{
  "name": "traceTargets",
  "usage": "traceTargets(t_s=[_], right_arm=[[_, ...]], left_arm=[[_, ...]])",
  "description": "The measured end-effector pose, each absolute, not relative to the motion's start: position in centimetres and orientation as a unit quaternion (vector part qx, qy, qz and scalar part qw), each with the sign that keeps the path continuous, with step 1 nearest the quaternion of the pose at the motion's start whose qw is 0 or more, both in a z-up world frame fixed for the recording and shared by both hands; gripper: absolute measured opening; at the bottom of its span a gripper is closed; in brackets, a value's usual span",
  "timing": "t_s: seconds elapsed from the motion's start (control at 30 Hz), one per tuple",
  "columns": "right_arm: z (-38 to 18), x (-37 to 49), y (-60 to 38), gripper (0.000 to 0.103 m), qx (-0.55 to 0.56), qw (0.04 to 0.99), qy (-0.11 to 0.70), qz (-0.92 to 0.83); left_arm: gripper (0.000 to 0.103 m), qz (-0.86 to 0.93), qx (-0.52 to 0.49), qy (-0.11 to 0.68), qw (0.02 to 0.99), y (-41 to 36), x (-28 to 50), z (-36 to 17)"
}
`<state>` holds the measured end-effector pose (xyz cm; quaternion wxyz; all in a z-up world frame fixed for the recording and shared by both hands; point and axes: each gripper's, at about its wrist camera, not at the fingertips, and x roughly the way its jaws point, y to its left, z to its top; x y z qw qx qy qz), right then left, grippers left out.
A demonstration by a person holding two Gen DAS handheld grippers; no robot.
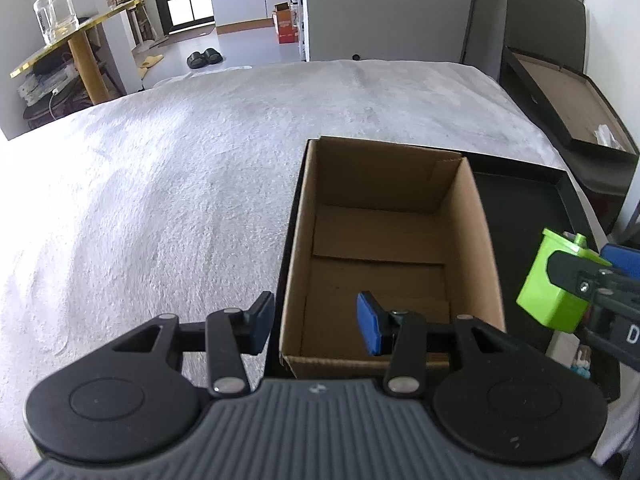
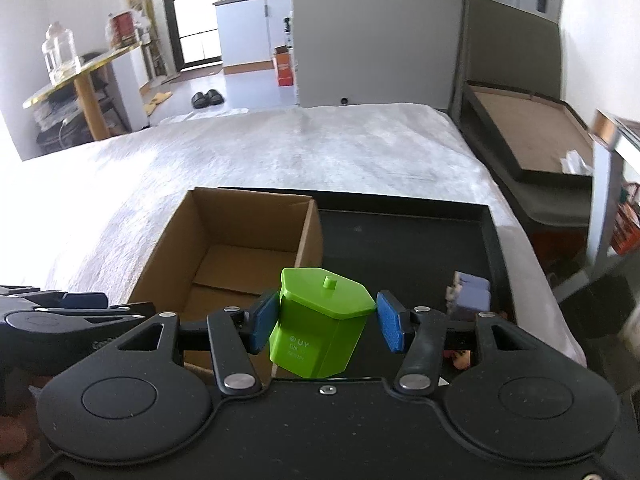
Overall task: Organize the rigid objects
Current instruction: 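Carry the green cup with the right gripper over the cardboard box, then open the right gripper to drop the green cup into the box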
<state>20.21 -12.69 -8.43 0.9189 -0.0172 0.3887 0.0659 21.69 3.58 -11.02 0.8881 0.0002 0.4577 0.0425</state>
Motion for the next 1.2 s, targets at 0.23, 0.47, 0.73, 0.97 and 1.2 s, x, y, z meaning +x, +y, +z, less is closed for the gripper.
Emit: traceTargets(t_s=[0.23, 0.47, 0.73, 0.97, 1.2], right_arm=[[-8.9, 21.9, -10.3, 0.053, -0.048, 0.911, 0.402, 0.085], [-9.3, 23.5, -8.3, 0.053, -0.085, 0.904, 0.405, 0.104], [-10.0, 24.9, -6.5, 0.052, -0.110, 0.894, 0.414, 0.130], [-10.3, 26.1, -5.0, 0.052, -0.140, 0.889, 0.409, 0.149], [-9.4, 26.8, -3.5, 0.053, -0.148, 0.892, 0.386, 0.182]], left_arm=[[0.040, 0.040, -0.013, 0.462, 0.886, 4.6, 22.6, -12.1], [0.028, 0.039, -0.030, 0.464, 0.884, 5.4, 23.6, -12.9], [0.012, 0.042, -0.050, 0.467, 0.882, 6.3, 24.2, -13.5], [0.008, 0.046, -0.059, 0.469, 0.880, 6.9, 24.4, -13.9], [0.008, 0.043, -0.074, 0.468, 0.880, 7.5, 24.3, -13.9]])
